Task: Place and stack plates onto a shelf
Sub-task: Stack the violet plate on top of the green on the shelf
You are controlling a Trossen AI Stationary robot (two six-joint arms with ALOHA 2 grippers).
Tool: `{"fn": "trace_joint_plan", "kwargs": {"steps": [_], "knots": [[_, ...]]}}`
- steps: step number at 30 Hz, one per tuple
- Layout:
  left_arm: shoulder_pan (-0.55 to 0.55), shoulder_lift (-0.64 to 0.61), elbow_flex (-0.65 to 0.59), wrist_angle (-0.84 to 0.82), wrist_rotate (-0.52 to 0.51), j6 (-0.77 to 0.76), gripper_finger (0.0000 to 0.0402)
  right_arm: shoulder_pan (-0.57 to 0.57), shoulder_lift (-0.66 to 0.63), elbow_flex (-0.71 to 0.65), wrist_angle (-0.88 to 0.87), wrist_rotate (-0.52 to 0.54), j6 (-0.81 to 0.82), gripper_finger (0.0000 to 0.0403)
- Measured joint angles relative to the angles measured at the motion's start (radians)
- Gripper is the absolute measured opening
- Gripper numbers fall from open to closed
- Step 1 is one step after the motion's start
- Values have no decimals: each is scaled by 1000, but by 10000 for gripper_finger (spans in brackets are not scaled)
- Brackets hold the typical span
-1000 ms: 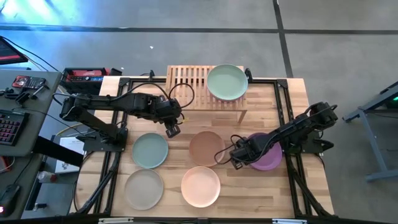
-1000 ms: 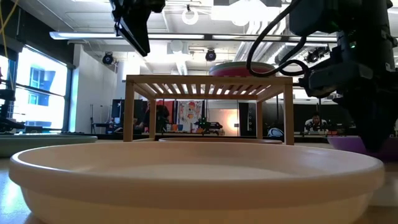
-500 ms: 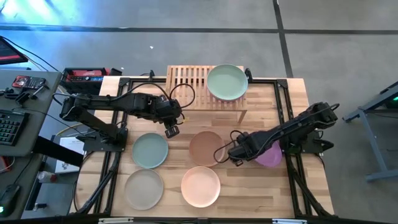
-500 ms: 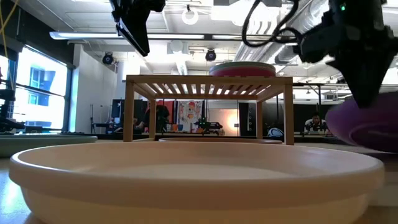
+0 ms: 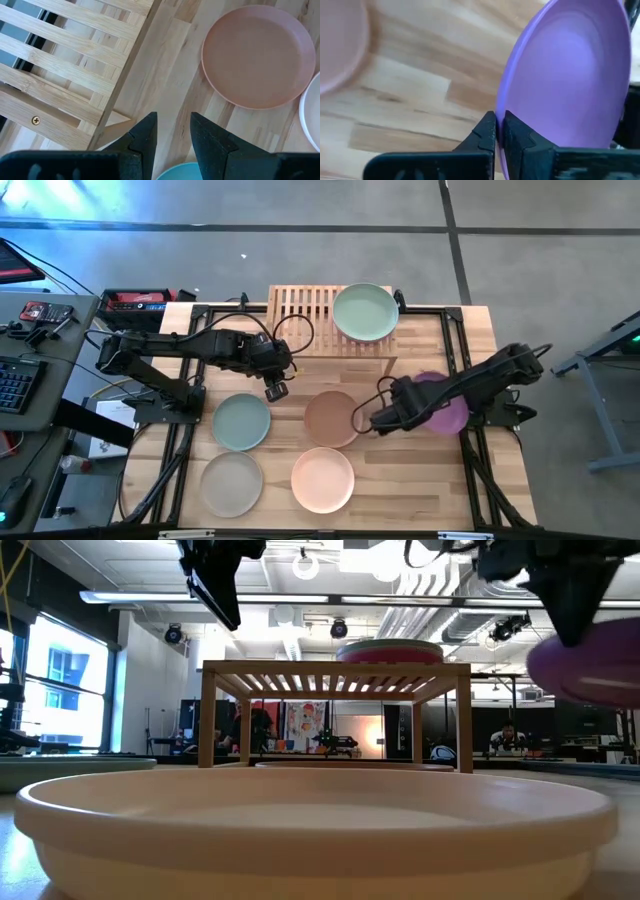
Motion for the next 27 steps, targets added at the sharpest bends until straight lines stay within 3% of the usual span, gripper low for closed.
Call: {"fn": "trace_joint_plan", "kwargs": {"steps": [14,21,27], "knots": [[0,0,0,0,0,-34,106,-96,-226,50,6,330,-48,0],[0,0,0,0,0,-84,106,-218,-356,50,4,470,-214,0],[0,0,0,1,0,-155,106,-361,-412,50,13,510,-453,0]]}}
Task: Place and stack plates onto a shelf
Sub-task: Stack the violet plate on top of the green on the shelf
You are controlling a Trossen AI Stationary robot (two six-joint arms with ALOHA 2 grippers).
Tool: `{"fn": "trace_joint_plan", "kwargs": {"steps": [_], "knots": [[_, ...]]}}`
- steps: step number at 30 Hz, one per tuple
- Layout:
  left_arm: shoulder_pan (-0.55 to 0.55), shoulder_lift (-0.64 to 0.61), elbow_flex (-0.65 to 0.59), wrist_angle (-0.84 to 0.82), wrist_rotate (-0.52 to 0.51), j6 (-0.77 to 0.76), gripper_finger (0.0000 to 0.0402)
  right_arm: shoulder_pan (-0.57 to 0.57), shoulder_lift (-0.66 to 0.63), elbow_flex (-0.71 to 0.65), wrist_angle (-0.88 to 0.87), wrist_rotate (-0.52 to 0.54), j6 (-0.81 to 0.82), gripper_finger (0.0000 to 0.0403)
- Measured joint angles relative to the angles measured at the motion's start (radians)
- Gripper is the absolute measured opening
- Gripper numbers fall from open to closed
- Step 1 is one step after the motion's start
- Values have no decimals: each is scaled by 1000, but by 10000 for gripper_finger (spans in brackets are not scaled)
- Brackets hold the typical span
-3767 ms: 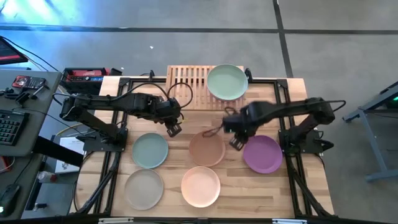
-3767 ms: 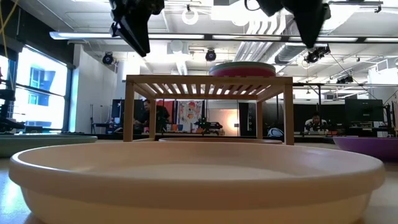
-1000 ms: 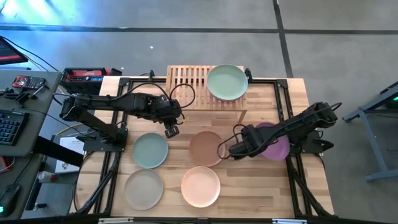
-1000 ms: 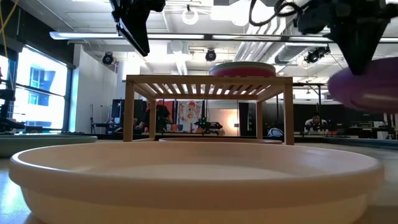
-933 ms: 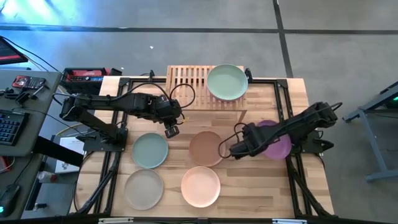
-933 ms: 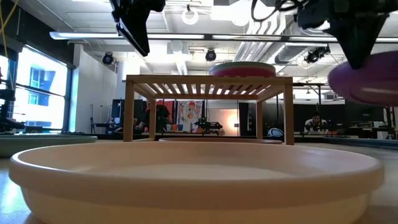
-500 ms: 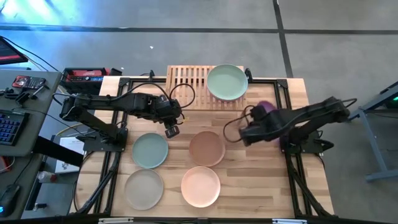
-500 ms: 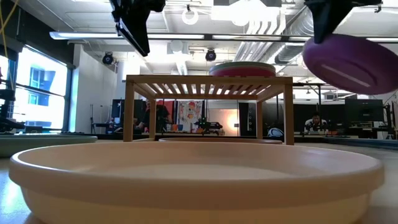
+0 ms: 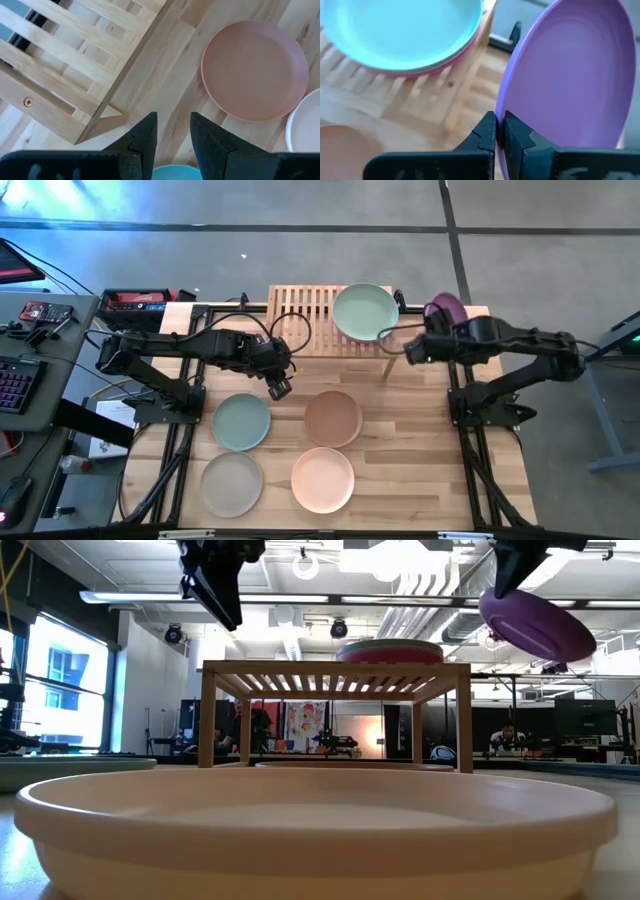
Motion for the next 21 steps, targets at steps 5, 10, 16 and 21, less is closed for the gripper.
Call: {"fn": "trace_joint_plan", "kwargs": {"steps": [5,10,16,21], "knots": [[0,0,0,0,0,-55,106,-130,-3,0,95,19,-278,0],[0,0,0,0,0,-94,106,-245,-3,0,304,-6,-627,0],[0,0,0,0,0,-152,106,-349,-3,0,471,-106,-928,0],[0,0,0,0,0,-215,106,-389,-3,0,578,-176,-1143,0]]}}
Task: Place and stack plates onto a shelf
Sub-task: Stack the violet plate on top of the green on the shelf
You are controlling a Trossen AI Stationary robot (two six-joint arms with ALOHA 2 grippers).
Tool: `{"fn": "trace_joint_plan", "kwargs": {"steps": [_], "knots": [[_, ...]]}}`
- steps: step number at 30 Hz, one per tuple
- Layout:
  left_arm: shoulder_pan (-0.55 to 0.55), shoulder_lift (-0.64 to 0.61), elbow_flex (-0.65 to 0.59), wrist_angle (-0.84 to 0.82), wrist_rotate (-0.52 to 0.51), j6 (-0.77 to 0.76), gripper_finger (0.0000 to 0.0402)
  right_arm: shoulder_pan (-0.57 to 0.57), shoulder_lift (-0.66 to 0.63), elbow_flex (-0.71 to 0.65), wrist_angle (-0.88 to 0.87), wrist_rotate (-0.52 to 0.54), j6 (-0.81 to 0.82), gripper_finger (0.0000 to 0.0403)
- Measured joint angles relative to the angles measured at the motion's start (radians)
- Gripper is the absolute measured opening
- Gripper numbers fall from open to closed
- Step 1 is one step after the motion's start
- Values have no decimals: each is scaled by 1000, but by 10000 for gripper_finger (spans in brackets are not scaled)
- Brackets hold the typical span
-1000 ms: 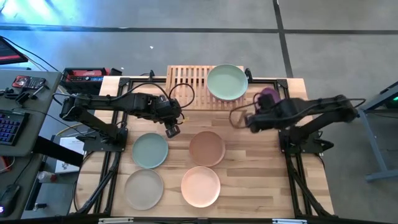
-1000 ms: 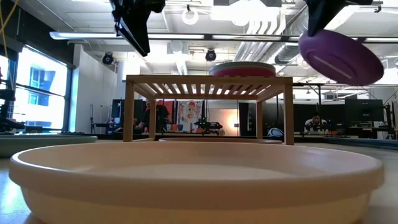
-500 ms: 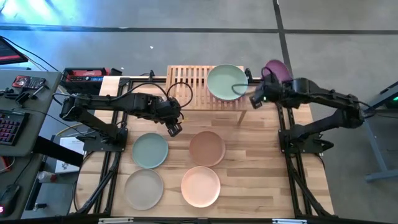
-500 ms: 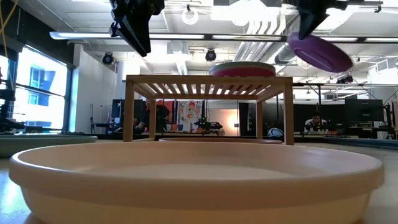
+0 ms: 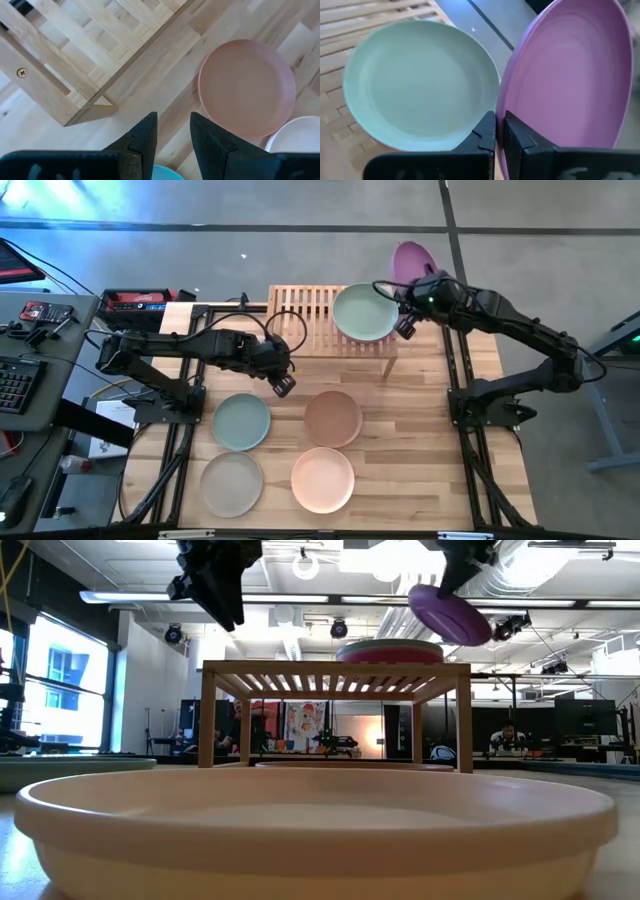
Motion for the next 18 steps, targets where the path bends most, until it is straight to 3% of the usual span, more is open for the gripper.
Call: {"fn": "trace_joint_plan", "kwargs": {"steps": [8,18], "knots": [[0,0,0,0,-3,-88,106,3,36,-1,83,-72,-381,0],[0,0,0,0,-4,-193,106,54,116,-1,19,-168,-620,0]]}}
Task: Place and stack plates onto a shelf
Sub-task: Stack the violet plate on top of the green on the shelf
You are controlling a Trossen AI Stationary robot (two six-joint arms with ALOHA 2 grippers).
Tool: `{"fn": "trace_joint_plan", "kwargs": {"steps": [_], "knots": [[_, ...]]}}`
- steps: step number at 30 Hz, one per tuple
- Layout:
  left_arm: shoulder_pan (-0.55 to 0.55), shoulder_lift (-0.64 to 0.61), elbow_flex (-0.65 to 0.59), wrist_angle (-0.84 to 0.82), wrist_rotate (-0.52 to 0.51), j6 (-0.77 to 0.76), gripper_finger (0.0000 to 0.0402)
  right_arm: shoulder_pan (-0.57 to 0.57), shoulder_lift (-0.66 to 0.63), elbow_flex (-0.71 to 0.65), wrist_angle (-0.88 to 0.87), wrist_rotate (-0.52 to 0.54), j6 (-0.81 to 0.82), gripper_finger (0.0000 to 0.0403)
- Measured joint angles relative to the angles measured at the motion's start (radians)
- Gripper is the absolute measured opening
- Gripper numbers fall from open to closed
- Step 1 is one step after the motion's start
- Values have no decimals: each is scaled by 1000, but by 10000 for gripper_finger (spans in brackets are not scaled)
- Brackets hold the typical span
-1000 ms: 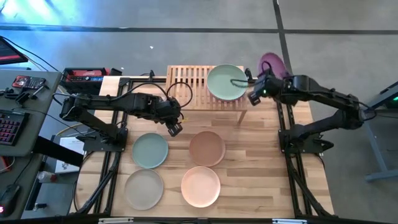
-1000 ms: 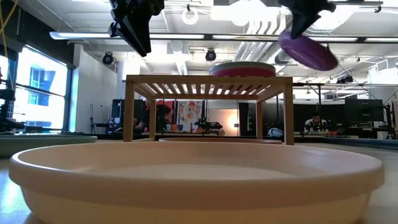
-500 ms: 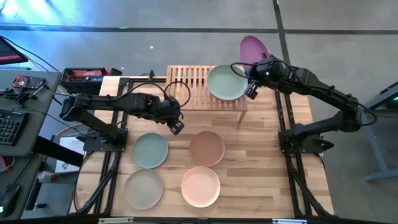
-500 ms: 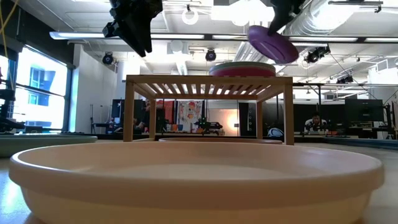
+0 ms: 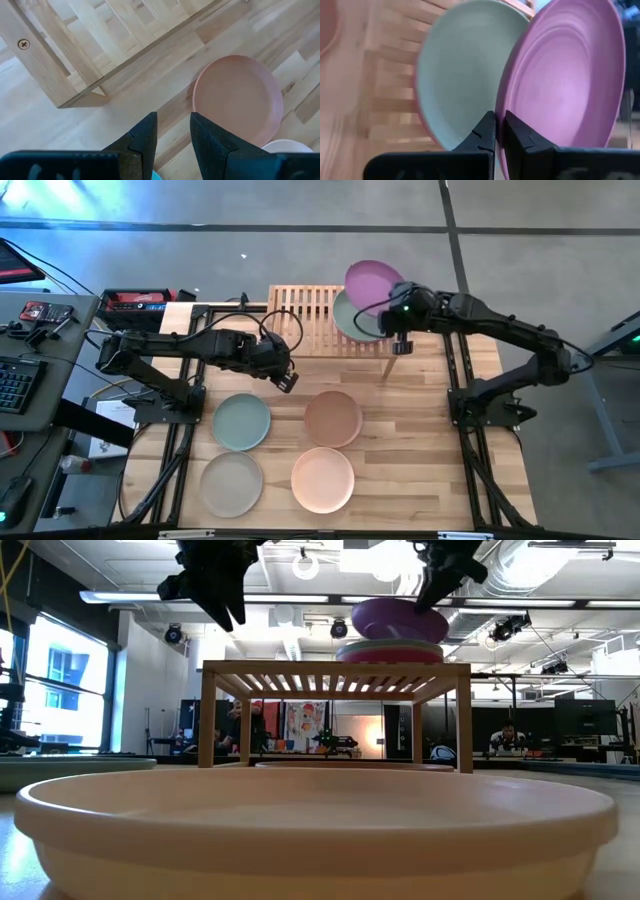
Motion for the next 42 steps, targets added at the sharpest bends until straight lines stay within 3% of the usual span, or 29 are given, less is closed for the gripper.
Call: {"fn": "trace_joint_plan", "kwargs": {"steps": [12,19,29,42], "knots": [[0,0,0,0,-22,-34,106,82,61,0,-51,-38,-80,0],[0,0,0,0,-23,-49,106,84,123,0,-91,35,-80,0],[0,0,0,0,-24,-49,106,85,145,0,-92,0,-80,0],[0,0,0,0,-24,-48,106,122,145,0,-92,49,-69,0]]}}
